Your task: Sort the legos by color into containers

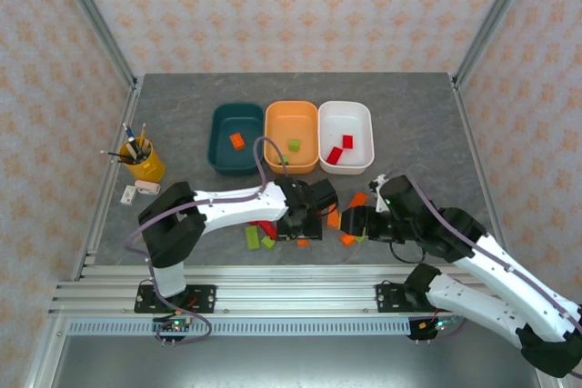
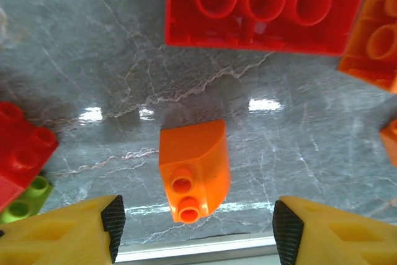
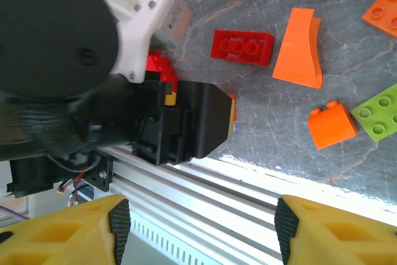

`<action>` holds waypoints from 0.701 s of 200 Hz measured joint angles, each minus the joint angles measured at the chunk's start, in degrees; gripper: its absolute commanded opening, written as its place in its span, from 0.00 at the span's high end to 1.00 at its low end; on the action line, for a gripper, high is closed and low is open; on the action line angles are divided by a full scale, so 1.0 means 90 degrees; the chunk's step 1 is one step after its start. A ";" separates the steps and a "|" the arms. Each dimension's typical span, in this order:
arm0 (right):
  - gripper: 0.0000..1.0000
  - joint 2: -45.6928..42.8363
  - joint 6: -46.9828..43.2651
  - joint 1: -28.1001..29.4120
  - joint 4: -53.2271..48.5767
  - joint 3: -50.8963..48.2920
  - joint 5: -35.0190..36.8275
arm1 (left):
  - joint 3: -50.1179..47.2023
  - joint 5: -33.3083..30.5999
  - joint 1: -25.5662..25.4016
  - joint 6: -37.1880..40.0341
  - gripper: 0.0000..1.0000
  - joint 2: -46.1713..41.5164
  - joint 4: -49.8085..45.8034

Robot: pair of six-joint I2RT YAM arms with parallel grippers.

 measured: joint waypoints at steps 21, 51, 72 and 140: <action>0.36 -0.0155 0.0117 0.0000 -0.0160 0.0000 -0.0012 | 0.0010 -0.0002 -0.0017 -0.0153 0.42 0.0168 0.0010; 0.36 -0.0364 0.0216 0.0000 -0.0328 -0.0007 -0.0010 | 0.0010 -0.0005 -0.0017 -0.0260 0.53 0.0367 0.0109; 0.36 -0.0452 0.0226 0.0000 -0.0432 -0.0007 -0.0010 | 0.0010 -0.0007 -0.0017 -0.0318 0.60 0.0522 0.0219; 0.36 -0.0418 0.0238 0.0000 -0.0474 -0.0017 0.0000 | 0.0095 -0.0124 -0.0029 -0.0311 0.74 0.0597 0.0265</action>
